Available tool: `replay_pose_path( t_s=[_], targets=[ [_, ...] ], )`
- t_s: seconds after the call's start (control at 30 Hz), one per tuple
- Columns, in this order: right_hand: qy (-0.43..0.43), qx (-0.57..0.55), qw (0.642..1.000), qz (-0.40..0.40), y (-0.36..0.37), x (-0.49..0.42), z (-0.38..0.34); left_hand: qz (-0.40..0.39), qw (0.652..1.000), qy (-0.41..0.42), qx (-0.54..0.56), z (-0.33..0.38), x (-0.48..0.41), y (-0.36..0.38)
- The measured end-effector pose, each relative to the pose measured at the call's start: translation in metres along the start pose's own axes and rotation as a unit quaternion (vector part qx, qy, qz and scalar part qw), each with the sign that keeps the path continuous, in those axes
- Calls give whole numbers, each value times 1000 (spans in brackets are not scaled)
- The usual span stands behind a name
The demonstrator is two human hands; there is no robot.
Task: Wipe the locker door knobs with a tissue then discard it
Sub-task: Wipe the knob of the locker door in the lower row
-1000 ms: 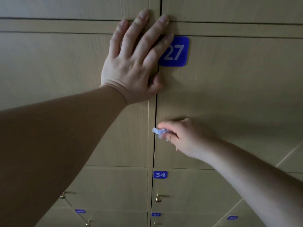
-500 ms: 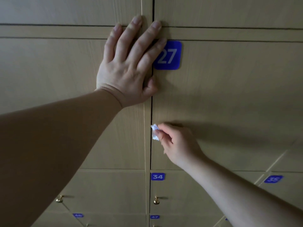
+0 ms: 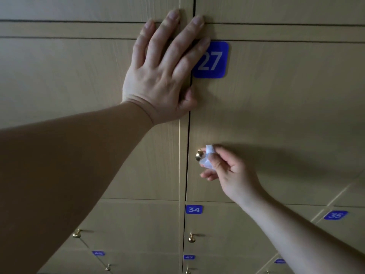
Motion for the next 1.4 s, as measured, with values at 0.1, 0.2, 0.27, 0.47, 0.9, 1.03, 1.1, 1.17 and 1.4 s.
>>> replay_pose_path(
  t_s=[0.1, 0.2, 0.27, 0.47, 0.9, 1.03, 1.1, 1.17, 1.4],
  targets=[
    [-87, 153, 984, -20, 9, -5, -21, 4, 1000, -2, 0, 0, 0, -1],
    [-149, 268, 952, -21, 15, -9, -37, 6, 1000, -1, 2, 0, 0, -1],
    [-126, 273, 954, -9, 14, -10, -34, 3, 1000, 0, 0, 0, 0, -1],
    [20, 20, 999, 28, 18, -4, 1, -4, 1000, 2, -2, 0, -1, 1],
    [6, -26, 999, 46, 0, 5, -1, -5, 1000, 0, -1, -1, 0, 1],
    [-2, 82, 996, 36, 2, 4, -6, -1, 1000, -1, -4, 0, 0, 0],
    [-39, 158, 986, 33, 1, 3, -11, 3, 1000, -3, -4, 0, 0, 0],
    [-89, 204, 974, 43, 0, 2, -20, 5, 1000, -3, -6, -1, 0, 0],
    [-110, 225, 968, 19, 7, -6, -24, 11, 1000, 1, -4, 0, 0, -1]
  ],
)
Point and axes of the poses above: each hand's wrist, its own x-axis away from the middle knuckle, its own y-axis out of the palm, z = x × y, the point moved 10 cm from there along -x, towards the middle knuckle, and after that the axes turned 2 degrees about x, right-handed, at the moved point
